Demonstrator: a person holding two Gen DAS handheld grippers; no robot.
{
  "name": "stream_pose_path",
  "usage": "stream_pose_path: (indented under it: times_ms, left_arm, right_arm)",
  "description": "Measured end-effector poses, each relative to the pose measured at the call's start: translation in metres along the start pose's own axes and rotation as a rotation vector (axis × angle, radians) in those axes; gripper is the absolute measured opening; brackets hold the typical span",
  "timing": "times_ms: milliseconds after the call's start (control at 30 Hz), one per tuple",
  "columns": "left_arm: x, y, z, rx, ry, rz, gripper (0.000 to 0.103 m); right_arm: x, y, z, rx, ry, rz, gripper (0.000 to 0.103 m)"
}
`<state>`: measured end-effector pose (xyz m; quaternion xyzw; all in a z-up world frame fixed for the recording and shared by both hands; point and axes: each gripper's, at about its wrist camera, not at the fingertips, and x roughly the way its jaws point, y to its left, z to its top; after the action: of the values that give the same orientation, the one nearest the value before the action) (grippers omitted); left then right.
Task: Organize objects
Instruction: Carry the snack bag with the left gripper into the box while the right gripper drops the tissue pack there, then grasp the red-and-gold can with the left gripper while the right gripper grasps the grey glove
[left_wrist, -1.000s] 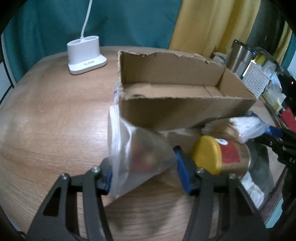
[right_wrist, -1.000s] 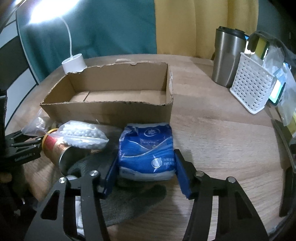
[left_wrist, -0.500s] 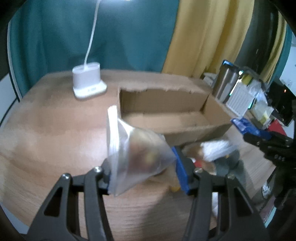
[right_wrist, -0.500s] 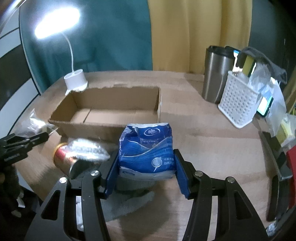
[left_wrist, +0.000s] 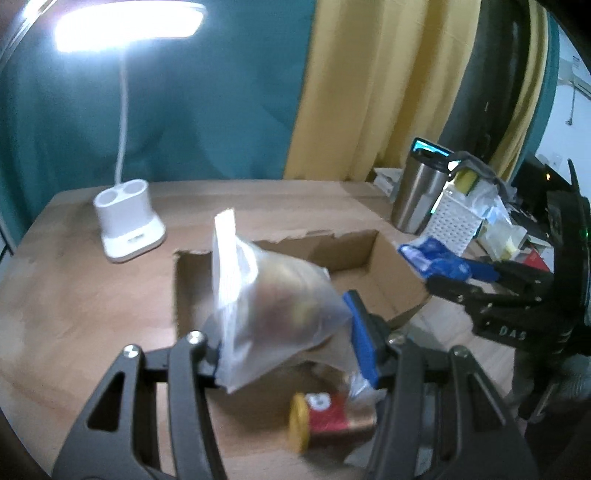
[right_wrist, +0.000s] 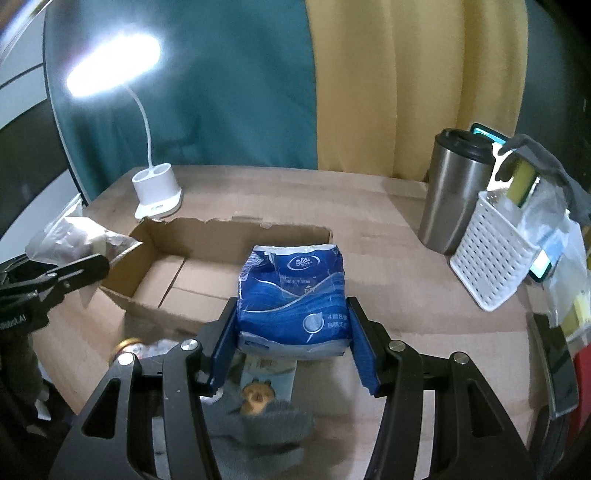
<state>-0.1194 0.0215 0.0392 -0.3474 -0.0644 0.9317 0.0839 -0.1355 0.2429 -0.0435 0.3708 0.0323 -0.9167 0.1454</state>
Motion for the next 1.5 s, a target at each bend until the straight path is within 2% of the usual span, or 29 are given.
stream_pose_path:
  times_ms: [200,533,733,833,900,933,967,1500]
  left_arm:
    - [0.031,-0.010,0.010,0.008,0.029,-0.034,0.054]
    - [0.072,-0.011,0.004,-0.013,0.108,-0.068,0.054]
    - [0.084,-0.008,-0.001,-0.042,0.145,-0.080,0.059]
    - [0.081,-0.007,-0.001,-0.054,0.146,-0.085,0.060]
    - [0.077,-0.005,-0.001,-0.056,0.138,-0.078,0.065]
    - [0.074,-0.003,-0.001,-0.060,0.133,-0.076,0.074]
    - [0.071,-0.002,-0.001,-0.067,0.127,-0.078,0.075]
    - [0.009,0.007,-0.026,-0.069,0.062,-0.009,0.076]
  right_arm:
    - [0.020,-0.003,0.008,-0.003,0.023,0.010,0.058]
    - [0.042,-0.005,0.014,0.007,0.061,0.022,0.058]
    - [0.052,-0.001,0.014,0.011,0.081,0.025,0.060]
    - [0.053,-0.002,0.015,0.026,0.082,0.041,0.075]
    - [0.053,-0.003,0.016,0.030,0.084,0.036,0.075]
    - [0.052,-0.003,0.016,0.031,0.083,0.036,0.075]
    - [0.050,-0.002,0.016,0.030,0.082,0.038,0.075]
    - [0.004,0.009,-0.004,0.034,0.036,0.018,0.075]
